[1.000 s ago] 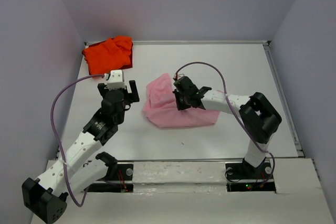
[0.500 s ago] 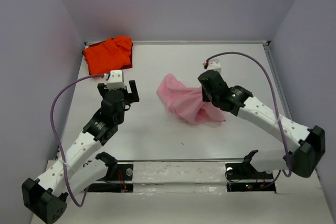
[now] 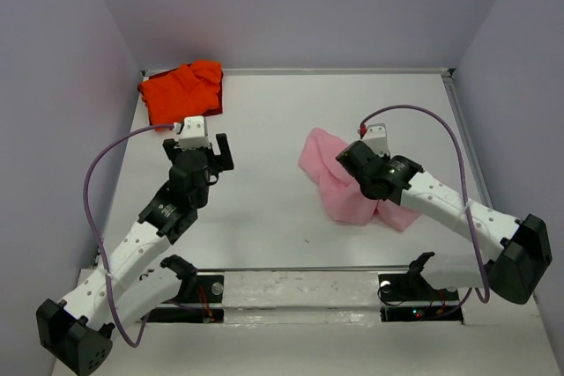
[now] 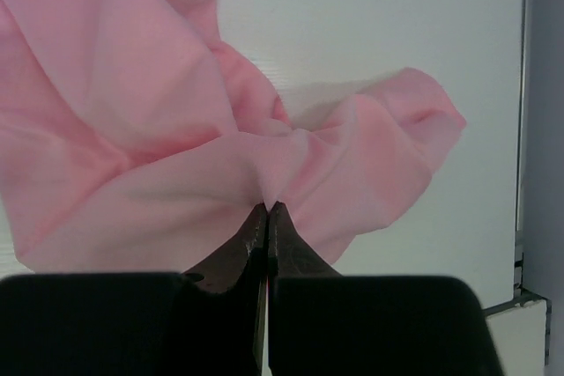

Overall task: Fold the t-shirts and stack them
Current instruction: Flatten out the crumpled T-shirt at the center of the board.

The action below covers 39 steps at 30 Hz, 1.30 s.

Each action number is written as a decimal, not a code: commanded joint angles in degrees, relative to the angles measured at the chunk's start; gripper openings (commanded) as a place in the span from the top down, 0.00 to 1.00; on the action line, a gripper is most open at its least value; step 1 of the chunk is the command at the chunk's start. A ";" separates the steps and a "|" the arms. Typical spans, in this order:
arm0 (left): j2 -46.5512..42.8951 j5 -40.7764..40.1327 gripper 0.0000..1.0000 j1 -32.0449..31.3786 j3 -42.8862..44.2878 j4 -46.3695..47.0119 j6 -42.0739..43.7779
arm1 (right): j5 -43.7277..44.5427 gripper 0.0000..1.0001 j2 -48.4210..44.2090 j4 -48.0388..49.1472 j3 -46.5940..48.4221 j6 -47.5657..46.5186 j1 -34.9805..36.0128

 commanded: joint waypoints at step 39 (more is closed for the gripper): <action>-3.69 -8.13 0.01 1.42 2.37 0.29 -1.55 | -16.71 1.00 4.30 19.20 29.21 -15.18 5.45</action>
